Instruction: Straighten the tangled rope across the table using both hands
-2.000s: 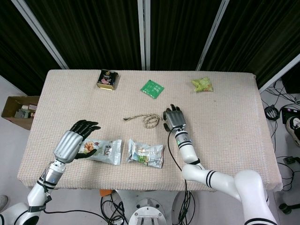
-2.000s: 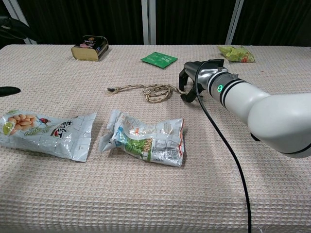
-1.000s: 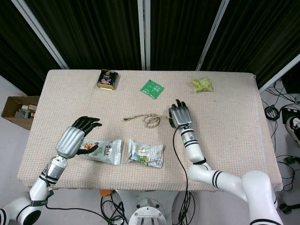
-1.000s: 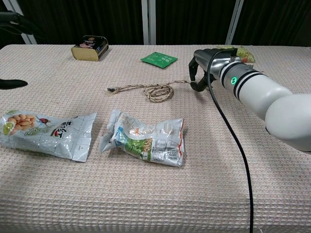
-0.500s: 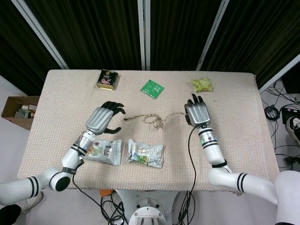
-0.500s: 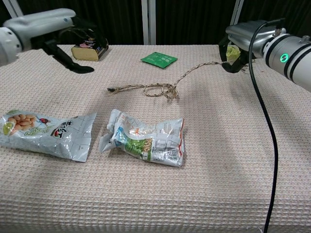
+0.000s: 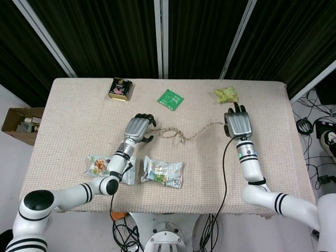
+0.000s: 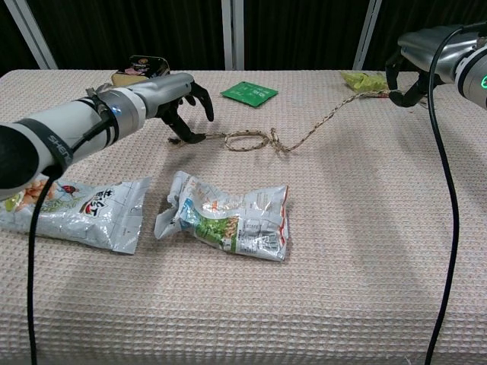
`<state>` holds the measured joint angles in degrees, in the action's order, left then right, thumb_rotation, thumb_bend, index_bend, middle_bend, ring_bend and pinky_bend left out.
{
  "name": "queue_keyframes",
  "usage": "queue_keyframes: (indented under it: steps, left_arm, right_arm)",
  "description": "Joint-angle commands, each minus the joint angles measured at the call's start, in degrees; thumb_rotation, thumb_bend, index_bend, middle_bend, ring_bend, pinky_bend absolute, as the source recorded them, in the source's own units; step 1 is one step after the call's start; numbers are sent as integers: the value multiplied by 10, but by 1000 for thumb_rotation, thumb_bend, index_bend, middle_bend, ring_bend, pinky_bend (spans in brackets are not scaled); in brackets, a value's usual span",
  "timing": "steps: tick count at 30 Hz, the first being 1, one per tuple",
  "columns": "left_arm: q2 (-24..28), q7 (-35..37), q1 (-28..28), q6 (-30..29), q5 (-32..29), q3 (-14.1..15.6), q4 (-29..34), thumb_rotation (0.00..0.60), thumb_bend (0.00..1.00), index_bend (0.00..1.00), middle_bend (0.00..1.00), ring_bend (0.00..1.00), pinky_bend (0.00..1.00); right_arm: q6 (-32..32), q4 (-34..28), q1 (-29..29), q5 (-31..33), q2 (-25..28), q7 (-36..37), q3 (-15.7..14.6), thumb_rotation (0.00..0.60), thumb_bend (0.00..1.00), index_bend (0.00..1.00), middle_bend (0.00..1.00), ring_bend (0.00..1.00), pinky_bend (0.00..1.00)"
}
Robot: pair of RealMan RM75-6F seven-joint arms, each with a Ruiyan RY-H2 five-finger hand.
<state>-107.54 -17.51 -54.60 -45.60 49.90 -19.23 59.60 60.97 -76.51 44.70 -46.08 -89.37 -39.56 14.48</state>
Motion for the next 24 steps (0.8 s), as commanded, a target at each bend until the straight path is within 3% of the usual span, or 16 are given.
queue_keyframes:
  steps: [1,15,24]
  left_arm:
    - [-25,-7,-9,-7,-13,-3,-34,600,337,410,204,154,152]
    - [-78,11,-10,-6,-15,-8,-129,600,394,465,216,154,152]
    - [-83,27,-8,-3,2,-13,-141,600,428,505,229,154,151]
  right_arm:
    - [-2,4,0,2,0,2,0,600,482,643,340,76,212]
    - [-5,19,1,4,-10,10,-3,600,482,643,340,76,212]
    - [-4,21,1,5,-11,12,-2,600,482,643,340,76,212]
